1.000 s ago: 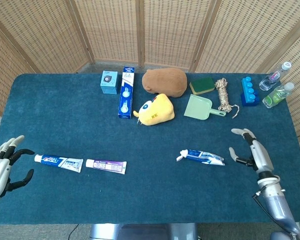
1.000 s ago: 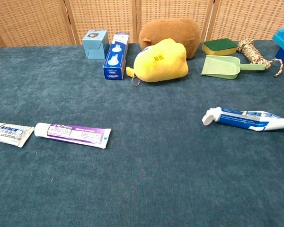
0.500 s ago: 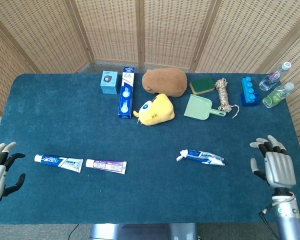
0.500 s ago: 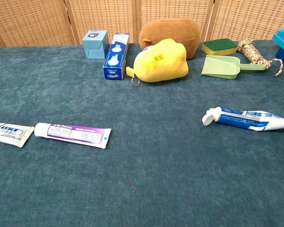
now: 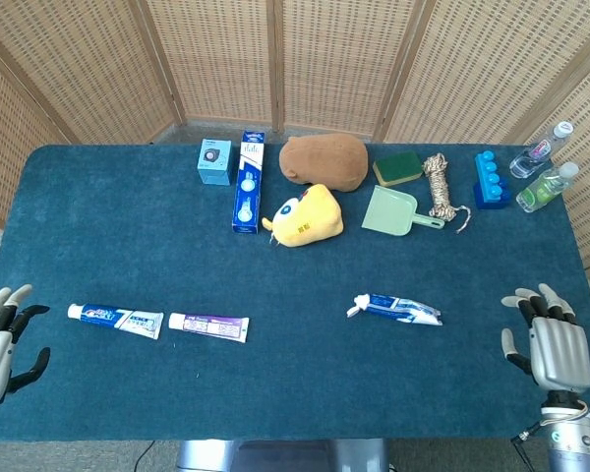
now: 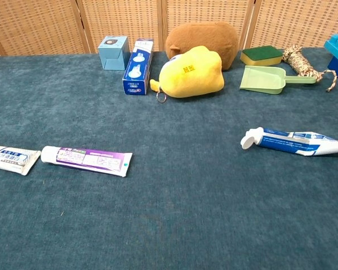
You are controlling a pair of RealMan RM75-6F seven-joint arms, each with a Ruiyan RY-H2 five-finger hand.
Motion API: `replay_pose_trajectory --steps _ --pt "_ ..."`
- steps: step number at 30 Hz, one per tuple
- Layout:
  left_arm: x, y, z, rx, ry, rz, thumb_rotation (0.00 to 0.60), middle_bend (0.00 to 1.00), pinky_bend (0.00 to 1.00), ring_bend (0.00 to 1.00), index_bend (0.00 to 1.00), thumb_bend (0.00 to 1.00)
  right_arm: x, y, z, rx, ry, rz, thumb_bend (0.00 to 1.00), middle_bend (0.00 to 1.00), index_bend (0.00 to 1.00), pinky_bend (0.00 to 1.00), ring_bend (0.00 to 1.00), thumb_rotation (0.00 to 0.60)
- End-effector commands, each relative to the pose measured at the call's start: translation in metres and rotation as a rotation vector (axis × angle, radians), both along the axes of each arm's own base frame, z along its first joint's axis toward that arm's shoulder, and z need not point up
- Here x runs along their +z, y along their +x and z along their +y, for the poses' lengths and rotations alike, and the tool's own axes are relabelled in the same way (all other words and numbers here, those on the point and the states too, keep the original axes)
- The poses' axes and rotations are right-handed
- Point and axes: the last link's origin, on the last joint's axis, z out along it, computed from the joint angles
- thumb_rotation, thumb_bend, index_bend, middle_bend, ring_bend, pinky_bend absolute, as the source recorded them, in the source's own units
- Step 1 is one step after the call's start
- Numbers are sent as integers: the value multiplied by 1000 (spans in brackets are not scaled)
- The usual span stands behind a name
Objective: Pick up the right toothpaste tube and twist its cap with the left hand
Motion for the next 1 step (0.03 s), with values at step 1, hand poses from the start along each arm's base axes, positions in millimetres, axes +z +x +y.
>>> replay_pose_trajectory --steps 1 --pt "0 1 1 -1 -3 0 600 102 24 0 231 353 -1 0 0 -4 3 -5 458 258 315 166 96 600"
